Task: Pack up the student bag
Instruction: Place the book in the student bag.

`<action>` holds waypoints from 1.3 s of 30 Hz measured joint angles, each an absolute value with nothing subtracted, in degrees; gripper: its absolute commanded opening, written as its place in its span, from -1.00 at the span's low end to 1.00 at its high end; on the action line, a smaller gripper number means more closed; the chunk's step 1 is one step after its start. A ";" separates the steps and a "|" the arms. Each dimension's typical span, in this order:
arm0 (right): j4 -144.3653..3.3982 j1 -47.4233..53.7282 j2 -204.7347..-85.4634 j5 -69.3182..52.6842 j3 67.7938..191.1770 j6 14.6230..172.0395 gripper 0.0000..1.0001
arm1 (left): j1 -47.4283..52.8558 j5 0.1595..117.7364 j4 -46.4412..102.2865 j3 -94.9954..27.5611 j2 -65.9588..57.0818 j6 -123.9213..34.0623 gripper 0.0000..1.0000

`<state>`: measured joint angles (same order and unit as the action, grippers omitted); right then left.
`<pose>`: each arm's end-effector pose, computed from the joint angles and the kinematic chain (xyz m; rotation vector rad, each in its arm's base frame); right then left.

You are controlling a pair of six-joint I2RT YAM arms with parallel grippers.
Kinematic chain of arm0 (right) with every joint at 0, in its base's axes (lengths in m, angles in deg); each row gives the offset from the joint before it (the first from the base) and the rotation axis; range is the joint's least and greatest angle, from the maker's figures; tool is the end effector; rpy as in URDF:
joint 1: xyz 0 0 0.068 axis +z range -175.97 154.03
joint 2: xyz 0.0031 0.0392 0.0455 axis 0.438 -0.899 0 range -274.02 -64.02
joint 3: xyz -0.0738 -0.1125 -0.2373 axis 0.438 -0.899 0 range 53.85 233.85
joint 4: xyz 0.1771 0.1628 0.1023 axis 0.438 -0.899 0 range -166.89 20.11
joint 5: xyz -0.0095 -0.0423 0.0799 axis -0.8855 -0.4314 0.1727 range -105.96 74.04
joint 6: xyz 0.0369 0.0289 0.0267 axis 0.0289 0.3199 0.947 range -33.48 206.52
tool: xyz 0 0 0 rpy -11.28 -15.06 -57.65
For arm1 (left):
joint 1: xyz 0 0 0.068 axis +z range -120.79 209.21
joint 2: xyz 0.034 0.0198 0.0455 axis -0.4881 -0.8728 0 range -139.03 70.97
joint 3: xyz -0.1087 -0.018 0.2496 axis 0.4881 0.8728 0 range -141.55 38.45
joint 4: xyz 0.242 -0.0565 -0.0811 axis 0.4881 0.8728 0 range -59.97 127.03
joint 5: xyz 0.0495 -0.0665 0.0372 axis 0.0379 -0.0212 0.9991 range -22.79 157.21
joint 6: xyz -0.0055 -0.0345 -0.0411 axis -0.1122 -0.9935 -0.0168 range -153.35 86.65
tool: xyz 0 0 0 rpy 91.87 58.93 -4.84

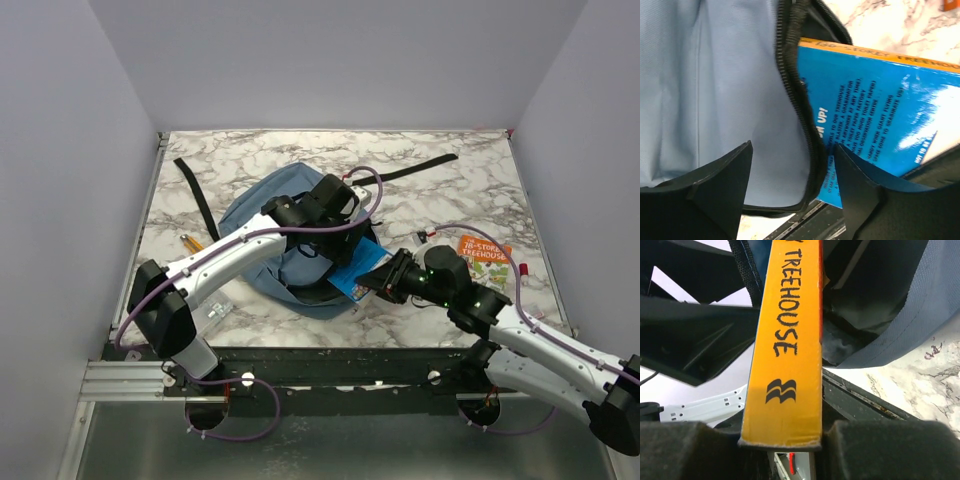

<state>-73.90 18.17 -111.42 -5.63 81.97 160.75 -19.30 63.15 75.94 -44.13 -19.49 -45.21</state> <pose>0.1336 0.1386 0.2404 0.4660 2.2624 1.4102 0.2218 -0.2545 0.3150 0.8411 2.4437 -0.5040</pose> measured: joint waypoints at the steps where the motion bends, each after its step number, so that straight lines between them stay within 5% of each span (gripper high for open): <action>1: -73.81 18.17 -111.44 -5.61 81.75 160.84 -0.99 | -19.30 64.01 75.96 -43.87 -19.55 -44.97 -0.05; 5: -73.22 18.17 -111.46 -5.61 81.64 161.28 -0.99 | -19.30 67.64 75.85 -43.83 -20.47 -44.20 -0.64; 10: -72.61 18.17 -111.17 -5.57 81.38 161.87 -0.99 | -19.65 72.86 75.89 -44.18 -20.03 -43.46 -1.00; 30: -45.27 17.82 -127.13 -2.66 76.46 171.00 -0.99 | -19.56 78.26 66.10 -37.71 -5.85 -38.61 -1.00; 39: -30.82 17.79 -144.35 -3.88 82.52 171.16 -0.99 | -19.56 76.64 63.35 -36.72 -3.36 -38.45 -1.00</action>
